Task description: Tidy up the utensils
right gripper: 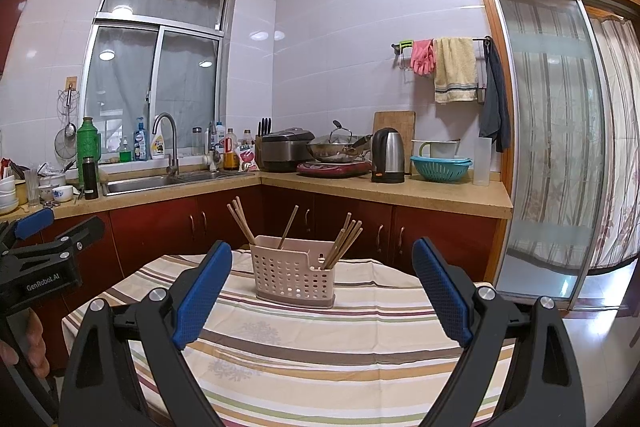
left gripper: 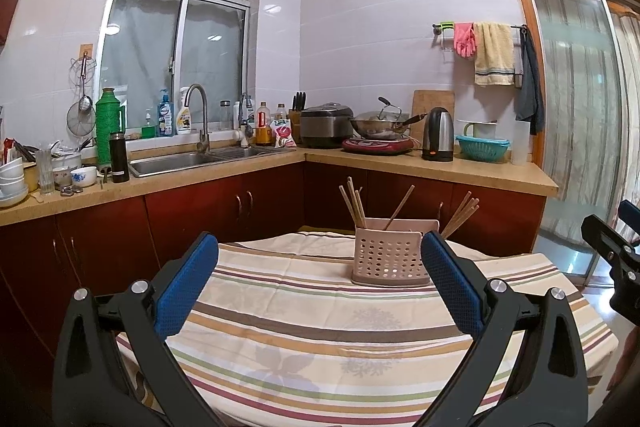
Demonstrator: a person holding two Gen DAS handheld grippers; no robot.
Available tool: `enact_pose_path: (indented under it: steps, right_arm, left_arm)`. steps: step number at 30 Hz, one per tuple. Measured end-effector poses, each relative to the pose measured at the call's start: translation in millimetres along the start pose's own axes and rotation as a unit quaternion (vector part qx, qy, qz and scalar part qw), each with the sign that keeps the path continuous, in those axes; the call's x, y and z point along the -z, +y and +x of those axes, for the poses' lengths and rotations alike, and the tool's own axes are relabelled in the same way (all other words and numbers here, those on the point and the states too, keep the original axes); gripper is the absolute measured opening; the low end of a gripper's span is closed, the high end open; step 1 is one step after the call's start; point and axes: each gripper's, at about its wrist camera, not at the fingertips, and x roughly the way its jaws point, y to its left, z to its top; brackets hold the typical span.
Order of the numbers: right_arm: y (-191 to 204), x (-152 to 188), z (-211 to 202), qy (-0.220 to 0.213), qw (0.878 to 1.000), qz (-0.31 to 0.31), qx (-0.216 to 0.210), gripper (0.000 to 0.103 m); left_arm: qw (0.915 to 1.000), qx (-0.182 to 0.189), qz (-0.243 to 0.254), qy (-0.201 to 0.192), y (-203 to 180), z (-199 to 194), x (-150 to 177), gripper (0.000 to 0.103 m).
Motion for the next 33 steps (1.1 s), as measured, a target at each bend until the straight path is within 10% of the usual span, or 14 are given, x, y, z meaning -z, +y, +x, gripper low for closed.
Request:
enact_pose_path:
  steps: [33]
  right_arm:
    - [-5, 11, 18, 0.024, 1.0, -0.004, -0.004, 0.089]
  left_arm:
    - [0.9998, -0.001, 0.018, 0.001, -2, 14, 4, 0.099]
